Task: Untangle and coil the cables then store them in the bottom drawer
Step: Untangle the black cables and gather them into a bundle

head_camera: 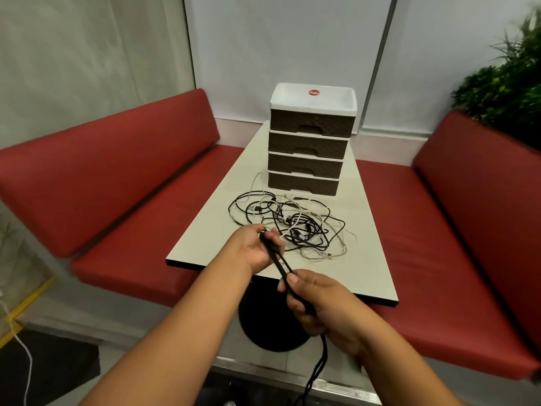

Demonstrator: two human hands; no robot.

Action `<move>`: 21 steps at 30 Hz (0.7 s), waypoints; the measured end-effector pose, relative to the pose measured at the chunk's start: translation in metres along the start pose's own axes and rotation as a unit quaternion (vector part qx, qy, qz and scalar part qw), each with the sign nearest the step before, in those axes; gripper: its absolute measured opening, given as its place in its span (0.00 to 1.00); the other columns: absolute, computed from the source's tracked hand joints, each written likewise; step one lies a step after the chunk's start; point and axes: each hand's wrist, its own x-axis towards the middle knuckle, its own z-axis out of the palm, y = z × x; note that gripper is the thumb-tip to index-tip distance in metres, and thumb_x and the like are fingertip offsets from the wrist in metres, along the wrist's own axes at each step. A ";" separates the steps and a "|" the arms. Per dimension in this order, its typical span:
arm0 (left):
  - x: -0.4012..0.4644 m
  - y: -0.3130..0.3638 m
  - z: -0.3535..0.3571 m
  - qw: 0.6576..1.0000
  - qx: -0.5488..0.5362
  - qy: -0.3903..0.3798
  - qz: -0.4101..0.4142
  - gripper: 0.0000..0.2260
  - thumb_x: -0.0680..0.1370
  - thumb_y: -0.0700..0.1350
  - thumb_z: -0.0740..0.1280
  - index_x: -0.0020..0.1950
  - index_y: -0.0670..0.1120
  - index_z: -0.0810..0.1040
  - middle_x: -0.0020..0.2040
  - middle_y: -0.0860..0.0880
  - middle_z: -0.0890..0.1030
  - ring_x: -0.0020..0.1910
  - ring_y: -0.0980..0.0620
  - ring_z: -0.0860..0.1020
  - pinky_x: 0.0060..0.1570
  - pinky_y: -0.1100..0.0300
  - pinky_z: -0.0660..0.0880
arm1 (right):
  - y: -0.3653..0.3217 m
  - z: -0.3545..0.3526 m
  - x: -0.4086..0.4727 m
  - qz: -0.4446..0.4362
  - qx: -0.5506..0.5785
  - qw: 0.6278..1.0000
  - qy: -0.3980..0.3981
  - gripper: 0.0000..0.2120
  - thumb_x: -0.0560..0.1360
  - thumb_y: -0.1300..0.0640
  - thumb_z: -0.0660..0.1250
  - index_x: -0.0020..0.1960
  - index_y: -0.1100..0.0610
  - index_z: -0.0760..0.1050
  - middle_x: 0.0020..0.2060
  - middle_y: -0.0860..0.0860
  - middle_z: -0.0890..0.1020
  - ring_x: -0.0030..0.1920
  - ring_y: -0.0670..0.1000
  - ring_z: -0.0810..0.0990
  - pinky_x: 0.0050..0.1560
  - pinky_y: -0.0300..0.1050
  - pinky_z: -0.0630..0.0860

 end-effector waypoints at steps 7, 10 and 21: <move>-0.019 -0.016 0.008 0.990 0.121 -0.050 0.059 0.14 0.84 0.44 0.52 0.39 0.46 0.67 0.22 0.54 0.60 0.16 0.58 0.57 0.16 0.69 0.54 | 0.023 -0.012 0.000 0.033 -0.039 0.998 -0.029 0.15 0.83 0.53 0.58 0.56 0.63 0.77 0.39 0.55 0.81 0.39 0.53 0.80 0.43 0.42 0.75; -0.035 -0.032 0.008 0.962 0.225 -0.072 0.138 0.12 0.85 0.45 0.52 0.42 0.46 0.67 0.24 0.54 0.60 0.18 0.59 0.55 0.17 0.69 0.54 | 0.022 -0.020 0.006 0.043 0.003 0.999 0.009 0.18 0.81 0.47 0.58 0.58 0.56 0.81 0.53 0.56 0.84 0.55 0.54 0.81 0.60 0.49 0.73; -0.058 -0.087 -0.032 0.864 0.442 -0.126 0.204 0.11 0.85 0.47 0.54 0.45 0.47 0.68 0.28 0.54 0.65 0.25 0.57 0.58 0.27 0.64 0.56 | -0.037 -0.027 0.051 0.069 0.255 0.963 0.061 0.19 0.81 0.49 0.58 0.51 0.65 0.76 0.37 0.55 0.83 0.31 0.50 0.82 0.38 0.43 0.76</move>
